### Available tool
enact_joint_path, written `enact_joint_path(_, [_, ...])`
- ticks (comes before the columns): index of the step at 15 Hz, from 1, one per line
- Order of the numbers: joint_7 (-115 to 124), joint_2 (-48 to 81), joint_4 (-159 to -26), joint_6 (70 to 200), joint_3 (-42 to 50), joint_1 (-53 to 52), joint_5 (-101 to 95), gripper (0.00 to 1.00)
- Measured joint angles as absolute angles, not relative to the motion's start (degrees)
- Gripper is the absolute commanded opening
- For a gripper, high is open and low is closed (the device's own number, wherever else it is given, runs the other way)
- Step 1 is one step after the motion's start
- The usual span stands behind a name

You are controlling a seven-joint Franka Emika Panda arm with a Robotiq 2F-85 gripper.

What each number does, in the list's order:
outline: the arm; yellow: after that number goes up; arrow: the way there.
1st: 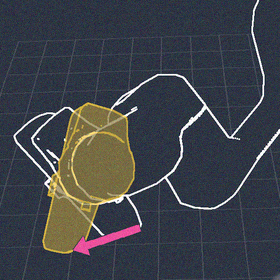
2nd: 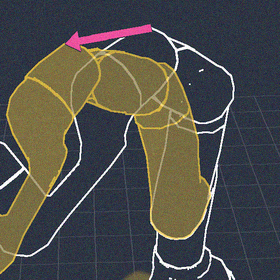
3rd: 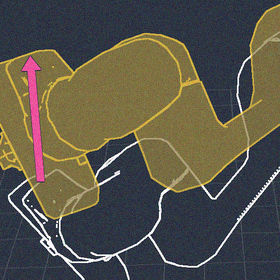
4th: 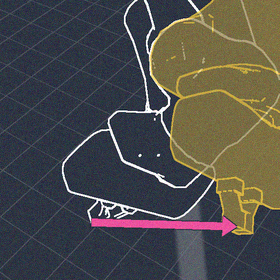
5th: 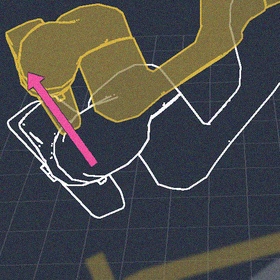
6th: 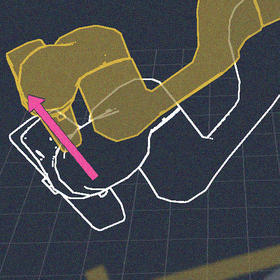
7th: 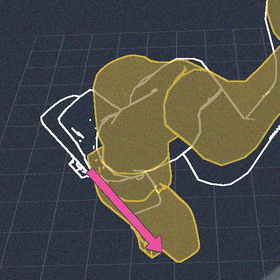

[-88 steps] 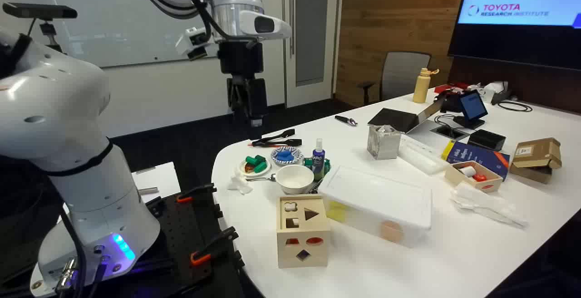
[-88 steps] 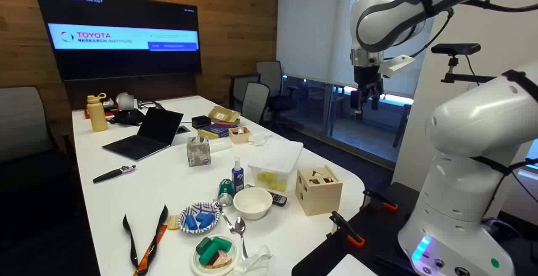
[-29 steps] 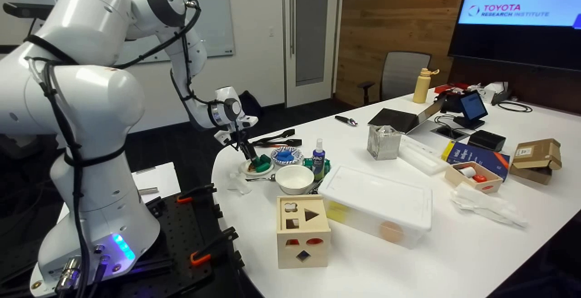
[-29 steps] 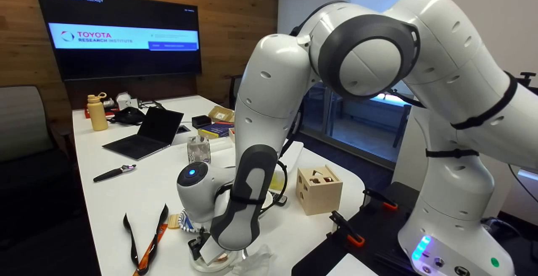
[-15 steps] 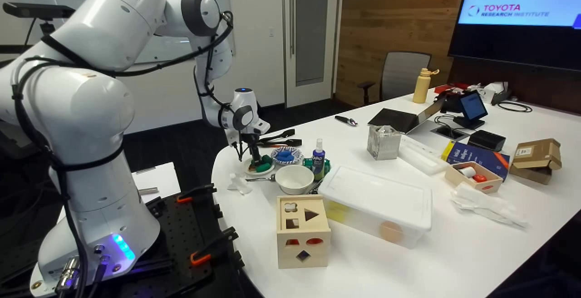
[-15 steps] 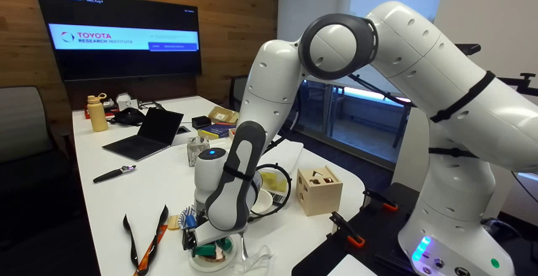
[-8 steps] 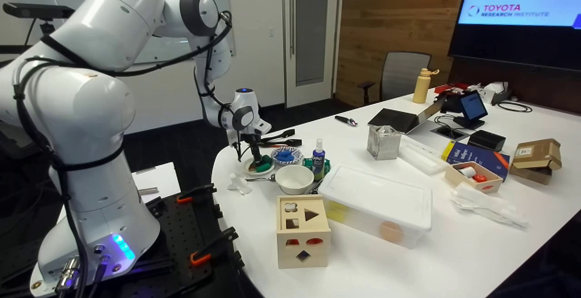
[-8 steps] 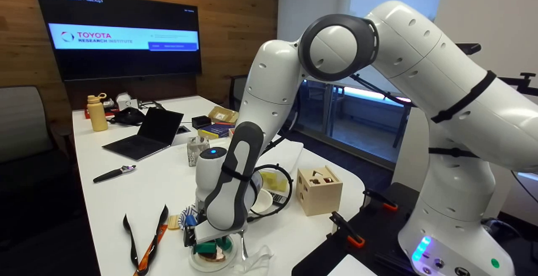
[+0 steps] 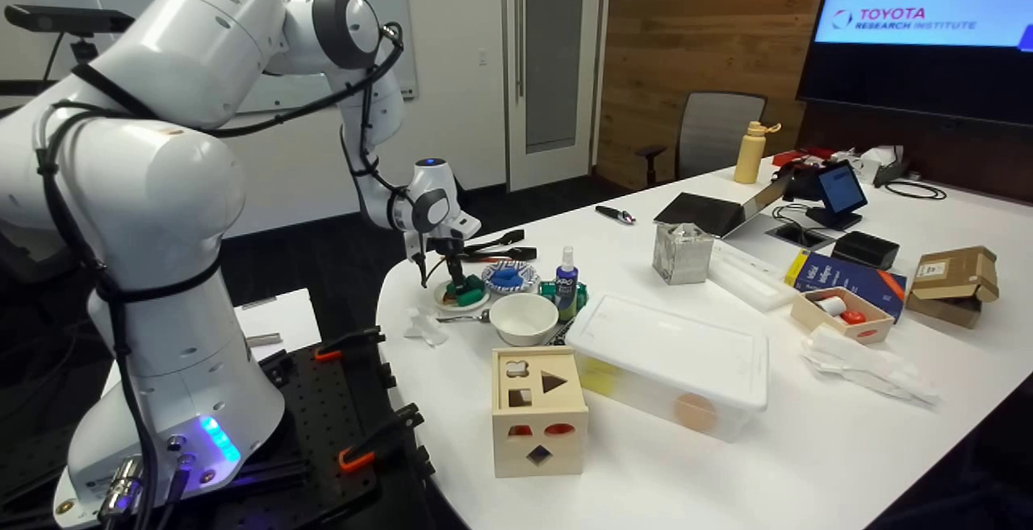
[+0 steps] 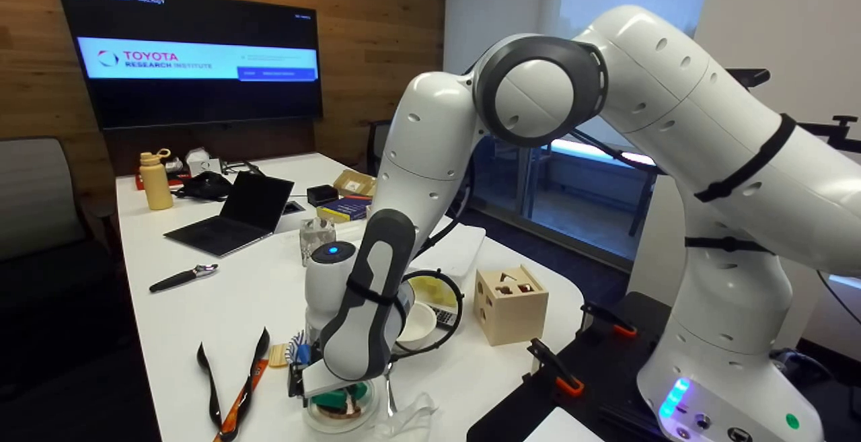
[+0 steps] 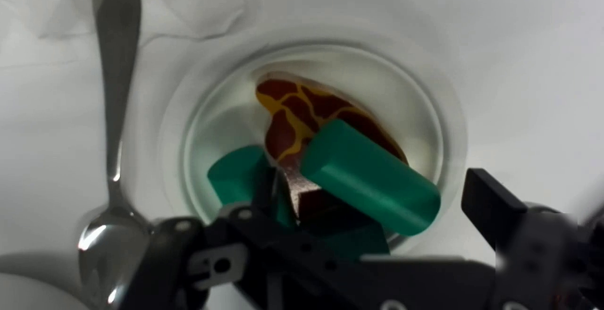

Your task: Pick up the green object from the plate into the bowl

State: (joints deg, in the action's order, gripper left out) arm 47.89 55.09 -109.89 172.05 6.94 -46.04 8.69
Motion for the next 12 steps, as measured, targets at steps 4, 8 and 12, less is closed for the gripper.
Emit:
enact_joint_path(4, [49.7,57.2,-107.7,172.0,8.1,-47.8,8.7,0.72])
enact_joint_path(8, [49.9,58.1,-106.2,172.0,9.0,-48.8,8.7,0.44])
enact_joint_path(12, [49.9,58.1,-105.3,172.0,9.8,-49.5,8.7,0.13])
